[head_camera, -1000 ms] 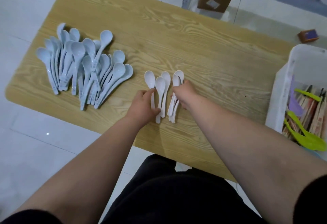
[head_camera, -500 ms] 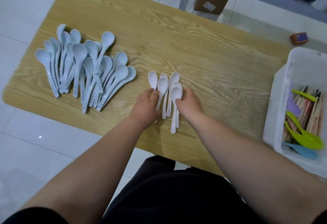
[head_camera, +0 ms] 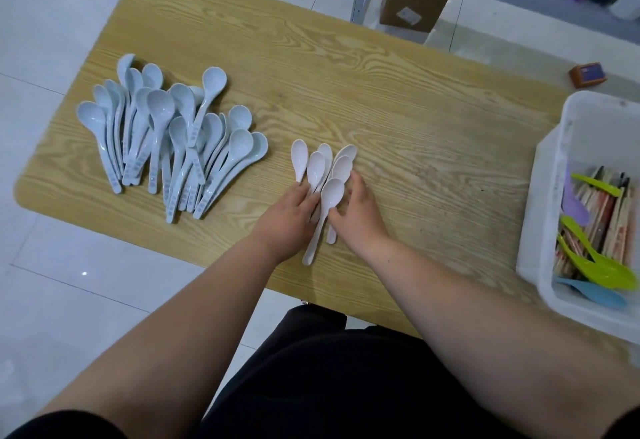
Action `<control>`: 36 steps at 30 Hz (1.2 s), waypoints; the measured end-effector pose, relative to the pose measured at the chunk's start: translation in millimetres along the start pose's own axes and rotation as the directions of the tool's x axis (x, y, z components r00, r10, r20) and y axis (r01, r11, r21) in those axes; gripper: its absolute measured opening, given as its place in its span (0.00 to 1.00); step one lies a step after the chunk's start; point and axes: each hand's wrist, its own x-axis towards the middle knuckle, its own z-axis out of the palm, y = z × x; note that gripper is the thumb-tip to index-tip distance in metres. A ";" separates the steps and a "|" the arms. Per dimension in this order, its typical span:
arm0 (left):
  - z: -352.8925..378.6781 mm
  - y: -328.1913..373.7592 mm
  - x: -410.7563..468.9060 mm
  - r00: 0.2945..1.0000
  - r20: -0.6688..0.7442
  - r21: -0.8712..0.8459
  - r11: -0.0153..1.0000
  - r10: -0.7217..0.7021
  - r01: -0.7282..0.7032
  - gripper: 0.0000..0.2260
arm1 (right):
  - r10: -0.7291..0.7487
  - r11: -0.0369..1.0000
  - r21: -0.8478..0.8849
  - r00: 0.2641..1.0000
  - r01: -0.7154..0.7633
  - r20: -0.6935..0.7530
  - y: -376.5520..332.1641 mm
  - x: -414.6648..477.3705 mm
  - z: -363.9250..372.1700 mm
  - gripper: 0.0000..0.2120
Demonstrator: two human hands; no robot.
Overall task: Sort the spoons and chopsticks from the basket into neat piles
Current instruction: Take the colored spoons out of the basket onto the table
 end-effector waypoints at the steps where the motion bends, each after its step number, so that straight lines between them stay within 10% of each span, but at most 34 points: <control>1: 3.3 0.2 1.2 1.000 0.002 0.023 1.000 0.018 -0.018 0.23 | -0.009 0.998 -0.067 1.000 0.010 0.020 3.0 -1.6 1.8 0.38; 15: -15.4 52.3 1.6 0.998 0.017 0.164 0.984 0.067 -0.069 0.25 | -0.279 0.810 -0.463 0.931 0.359 0.234 18.2 -29.7 -82.1 0.25; 23: 6.4 181.4 37.2 0.950 0.028 0.162 0.937 0.310 -0.311 0.21 | -0.614 0.696 -0.574 0.772 0.430 -0.166 119.5 -93.2 -205.8 0.15; 31: 69.0 323.1 68.0 0.737 0.010 0.263 0.709 0.676 -0.654 0.15 | -0.308 0.861 -0.486 0.914 0.150 -0.264 266.8 -145.0 -308.1 0.12; 36: 106.3 373.6 90.0 0.792 0.199 0.269 0.745 0.578 -0.611 0.15 | -0.109 0.887 -0.461 0.975 0.008 -0.192 322.6 -156.4 -351.6 0.14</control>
